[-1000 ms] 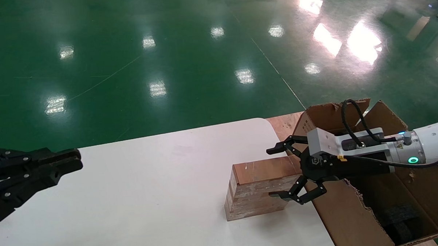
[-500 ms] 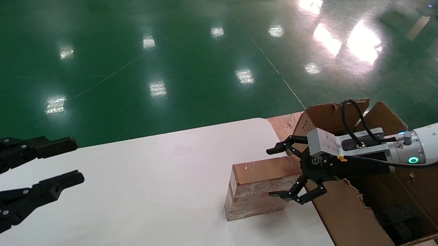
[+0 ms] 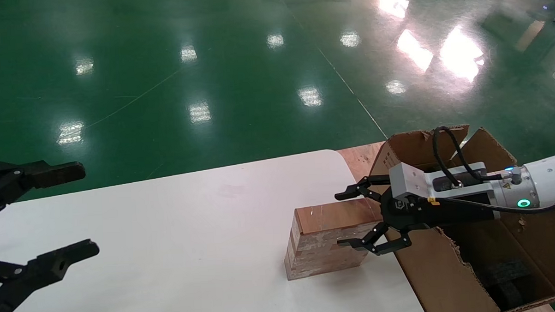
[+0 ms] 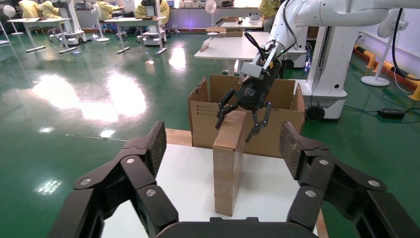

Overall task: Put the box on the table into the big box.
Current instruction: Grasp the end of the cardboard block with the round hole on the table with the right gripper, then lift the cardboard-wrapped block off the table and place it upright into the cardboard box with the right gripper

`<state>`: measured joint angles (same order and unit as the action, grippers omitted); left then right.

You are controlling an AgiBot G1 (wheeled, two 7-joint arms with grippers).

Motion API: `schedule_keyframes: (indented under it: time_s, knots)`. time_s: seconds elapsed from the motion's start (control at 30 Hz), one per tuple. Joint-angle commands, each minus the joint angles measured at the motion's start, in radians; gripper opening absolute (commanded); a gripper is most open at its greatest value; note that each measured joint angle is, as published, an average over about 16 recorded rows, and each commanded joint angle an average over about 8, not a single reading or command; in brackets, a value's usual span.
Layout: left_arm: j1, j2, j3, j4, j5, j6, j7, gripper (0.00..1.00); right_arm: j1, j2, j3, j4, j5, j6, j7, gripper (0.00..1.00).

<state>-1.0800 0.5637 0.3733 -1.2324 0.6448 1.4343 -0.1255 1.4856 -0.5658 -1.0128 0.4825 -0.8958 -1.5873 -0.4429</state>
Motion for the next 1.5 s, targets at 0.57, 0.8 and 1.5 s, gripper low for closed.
schedule_keyframes:
  time_s: [0.57, 0.8, 1.5]
  knots:
    - [0.000, 0.000, 0.000, 0.000, 0.000, 0.000, 0.000, 1.00, -0.001, 0.000, 0.000, 0.006, 0.002, 0.006, 0.004, 0.00]
    - [0.000, 0.000, 0.000, 0.000, 0.000, 0.000, 0.000, 1.00, 0.023, 0.028, 0.004, 0.093, 0.052, 0.011, 0.095, 0.00]
    - [0.000, 0.000, 0.000, 0.000, 0.000, 0.000, 0.000, 1.00, 0.427, 0.346, 0.100, 0.340, -0.069, 0.155, 0.569, 0.00]
